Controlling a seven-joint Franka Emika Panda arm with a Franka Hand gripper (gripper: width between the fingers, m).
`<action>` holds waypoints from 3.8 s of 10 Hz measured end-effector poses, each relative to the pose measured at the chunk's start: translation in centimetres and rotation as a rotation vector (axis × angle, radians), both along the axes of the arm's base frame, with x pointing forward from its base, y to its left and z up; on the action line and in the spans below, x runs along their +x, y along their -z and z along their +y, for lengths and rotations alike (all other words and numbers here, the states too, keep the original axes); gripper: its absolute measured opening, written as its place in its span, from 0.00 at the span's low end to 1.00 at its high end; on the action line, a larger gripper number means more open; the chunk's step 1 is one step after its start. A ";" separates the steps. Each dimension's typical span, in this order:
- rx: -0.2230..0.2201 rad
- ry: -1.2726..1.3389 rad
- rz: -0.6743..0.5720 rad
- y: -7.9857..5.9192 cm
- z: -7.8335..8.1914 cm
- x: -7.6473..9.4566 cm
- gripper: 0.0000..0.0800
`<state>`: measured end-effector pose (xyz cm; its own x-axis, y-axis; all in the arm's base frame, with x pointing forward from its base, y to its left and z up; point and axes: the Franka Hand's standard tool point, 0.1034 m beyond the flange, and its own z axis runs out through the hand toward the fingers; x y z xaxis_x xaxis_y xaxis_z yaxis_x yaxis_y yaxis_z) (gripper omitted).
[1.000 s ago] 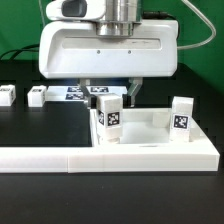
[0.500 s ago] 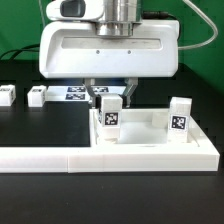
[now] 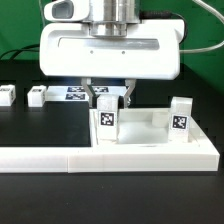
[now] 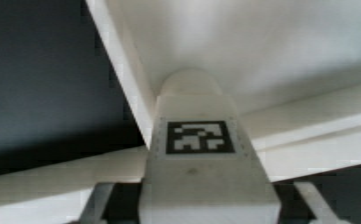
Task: Assemble square table
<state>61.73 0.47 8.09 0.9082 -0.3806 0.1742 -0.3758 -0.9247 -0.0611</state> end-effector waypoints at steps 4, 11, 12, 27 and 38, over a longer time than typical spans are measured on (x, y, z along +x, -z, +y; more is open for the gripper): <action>0.084 0.431 -0.001 0.0 -0.1 -0.1 0.36; 0.176 0.933 0.007 0.1 0.0 -0.2 0.36; 0.174 0.915 0.008 0.1 0.1 -0.2 0.45; -0.050 -0.331 0.019 -0.2 0.2 0.2 0.81; -0.075 -0.417 0.021 -0.2 0.0 0.2 0.36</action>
Offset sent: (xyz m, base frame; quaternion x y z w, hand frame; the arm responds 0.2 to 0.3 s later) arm -0.0028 -0.0006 -0.0051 -0.0277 -0.0185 0.2623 0.9644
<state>61.95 0.48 8.24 0.9854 0.0337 0.1669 0.0314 -0.9994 0.0162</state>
